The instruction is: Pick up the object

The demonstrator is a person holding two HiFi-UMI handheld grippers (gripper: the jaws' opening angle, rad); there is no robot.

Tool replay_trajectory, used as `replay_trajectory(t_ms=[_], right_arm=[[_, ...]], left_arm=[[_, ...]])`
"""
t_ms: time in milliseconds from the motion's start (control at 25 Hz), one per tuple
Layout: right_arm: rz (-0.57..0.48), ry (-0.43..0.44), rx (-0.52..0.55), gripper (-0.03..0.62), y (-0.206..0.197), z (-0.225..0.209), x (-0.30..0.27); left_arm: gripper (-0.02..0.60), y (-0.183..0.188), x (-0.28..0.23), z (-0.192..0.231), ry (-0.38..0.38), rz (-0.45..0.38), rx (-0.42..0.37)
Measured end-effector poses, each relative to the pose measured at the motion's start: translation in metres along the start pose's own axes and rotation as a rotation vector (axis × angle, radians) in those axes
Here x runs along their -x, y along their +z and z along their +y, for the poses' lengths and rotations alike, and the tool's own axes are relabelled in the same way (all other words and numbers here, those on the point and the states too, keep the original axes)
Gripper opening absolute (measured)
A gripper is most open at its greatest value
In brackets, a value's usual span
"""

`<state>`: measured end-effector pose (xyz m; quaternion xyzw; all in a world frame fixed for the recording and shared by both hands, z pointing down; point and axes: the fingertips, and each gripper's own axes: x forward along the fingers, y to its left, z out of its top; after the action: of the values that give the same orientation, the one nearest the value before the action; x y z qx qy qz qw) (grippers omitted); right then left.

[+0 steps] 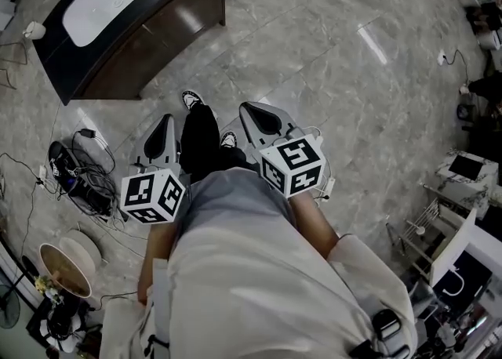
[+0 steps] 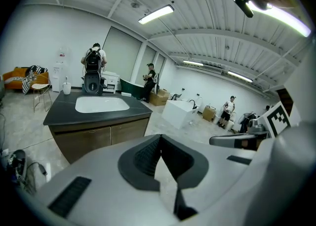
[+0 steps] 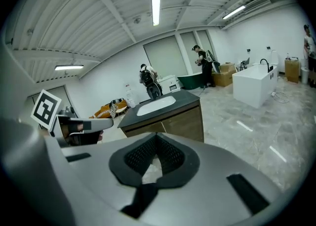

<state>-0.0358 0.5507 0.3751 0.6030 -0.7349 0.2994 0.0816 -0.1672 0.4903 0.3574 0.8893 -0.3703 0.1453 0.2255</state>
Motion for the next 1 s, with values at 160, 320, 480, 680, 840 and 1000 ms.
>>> replay_trajectory(t_ms=[160,320,480,680,840,1000], right_arm=[[0.024,-0.028,0.000,0.009,0.012,-0.016,-0.013],[0.054,-0.079,0.012,0.009,0.024,-0.034,-0.030],[0.069,-0.114,0.035,0.009,0.036,-0.048,-0.048],[0.079,-0.137,0.031,0.009,0.054,-0.057,-0.079],[0.079,-0.124,0.006,0.009,0.072,-0.064,-0.106],[0.087,-0.110,-0.021,0.009,0.090,-0.071,-0.133]], left_arm=[[0.002,0.008,-0.015,0.009,0.006,-0.021,0.029],[0.002,0.026,-0.029,0.027,0.024,-0.070,0.073],[0.002,0.037,-0.049,0.037,0.020,-0.062,0.078],[0.002,0.052,-0.074,0.055,0.016,-0.047,0.088],[0.002,0.072,-0.097,0.070,0.010,-0.042,0.085],[0.002,0.093,-0.121,0.083,-0.004,-0.039,0.069]])
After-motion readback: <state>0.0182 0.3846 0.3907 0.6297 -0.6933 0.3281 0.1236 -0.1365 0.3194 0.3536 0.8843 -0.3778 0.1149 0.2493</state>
